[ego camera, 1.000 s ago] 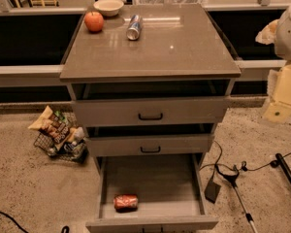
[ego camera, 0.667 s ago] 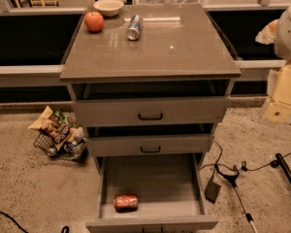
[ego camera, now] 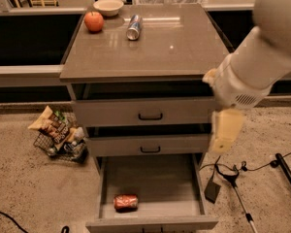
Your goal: Pick coke can from bottom drawer and place on counter
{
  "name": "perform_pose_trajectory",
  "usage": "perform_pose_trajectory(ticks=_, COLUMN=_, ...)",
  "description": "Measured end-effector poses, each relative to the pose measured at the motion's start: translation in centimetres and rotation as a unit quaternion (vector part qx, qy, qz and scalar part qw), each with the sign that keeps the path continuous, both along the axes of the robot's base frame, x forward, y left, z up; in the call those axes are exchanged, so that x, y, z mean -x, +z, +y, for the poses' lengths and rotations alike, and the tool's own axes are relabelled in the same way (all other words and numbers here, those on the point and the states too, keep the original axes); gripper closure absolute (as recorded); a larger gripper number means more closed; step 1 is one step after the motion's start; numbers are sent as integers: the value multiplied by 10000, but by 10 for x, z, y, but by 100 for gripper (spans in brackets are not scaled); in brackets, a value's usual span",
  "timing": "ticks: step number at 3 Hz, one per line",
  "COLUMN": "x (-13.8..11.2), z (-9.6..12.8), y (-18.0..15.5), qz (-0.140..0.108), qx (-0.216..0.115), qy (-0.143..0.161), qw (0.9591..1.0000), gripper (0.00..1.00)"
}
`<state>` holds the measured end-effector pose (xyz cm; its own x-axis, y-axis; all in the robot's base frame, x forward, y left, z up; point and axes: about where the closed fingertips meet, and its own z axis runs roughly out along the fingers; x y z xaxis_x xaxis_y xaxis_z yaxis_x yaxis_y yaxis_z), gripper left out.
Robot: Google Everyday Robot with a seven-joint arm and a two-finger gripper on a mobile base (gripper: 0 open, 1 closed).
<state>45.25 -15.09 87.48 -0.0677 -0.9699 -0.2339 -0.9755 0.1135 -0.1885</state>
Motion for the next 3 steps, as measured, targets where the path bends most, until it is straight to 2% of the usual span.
perform_pose_trajectory(ticks=1, x=-4, z=56, y=-90, qz=278, qx=-655, qy=501, qw=9962, gripper=0)
perform_pose_trajectory(ticks=2, x=-2, z=90, y=-133, qz=443, qx=-1276, qy=590, qw=9891, gripper=0)
perform_pose_trajectory(ticks=3, x=-2, z=90, y=-133, qz=442, qx=-1271, qy=591, qw=9891, gripper=0)
